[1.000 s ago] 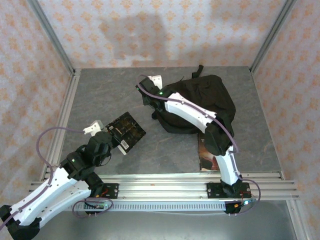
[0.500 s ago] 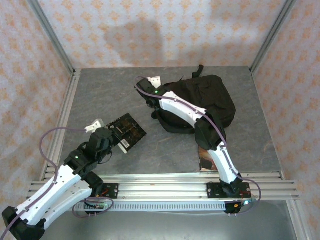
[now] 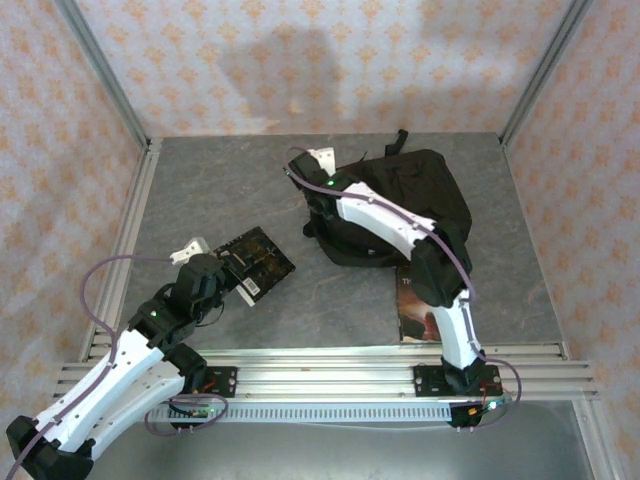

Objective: Pack the student bag
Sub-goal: Open the student bag at the center of the table.

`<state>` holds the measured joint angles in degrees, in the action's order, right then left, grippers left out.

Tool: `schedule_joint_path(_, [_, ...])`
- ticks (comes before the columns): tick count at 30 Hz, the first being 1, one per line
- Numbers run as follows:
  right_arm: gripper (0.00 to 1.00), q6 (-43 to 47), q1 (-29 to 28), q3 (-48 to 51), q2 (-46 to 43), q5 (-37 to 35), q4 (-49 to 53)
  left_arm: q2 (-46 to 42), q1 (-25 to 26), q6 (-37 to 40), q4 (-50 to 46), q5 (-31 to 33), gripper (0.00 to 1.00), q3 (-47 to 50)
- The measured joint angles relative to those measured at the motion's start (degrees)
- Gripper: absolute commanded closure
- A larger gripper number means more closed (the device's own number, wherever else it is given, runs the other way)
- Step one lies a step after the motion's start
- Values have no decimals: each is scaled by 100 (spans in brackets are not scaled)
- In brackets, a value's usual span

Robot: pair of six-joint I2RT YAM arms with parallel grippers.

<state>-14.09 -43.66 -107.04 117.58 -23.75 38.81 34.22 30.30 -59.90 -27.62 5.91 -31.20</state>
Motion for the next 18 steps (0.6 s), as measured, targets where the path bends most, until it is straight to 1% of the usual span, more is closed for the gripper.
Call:
schedule_joint_path(5, [100,-11,96,232,-750,262,-140,9,0,48,4,-85,100,-55])
schedule_joint_path(8, [100,-20,155,597,-1215,597,-291,136,0,160,127,-192,100,-221])
schedule_joint_path(18, [100,177,387,1797,-2415,1786,-837,1064,-4,798,1759,-796,100,-612])
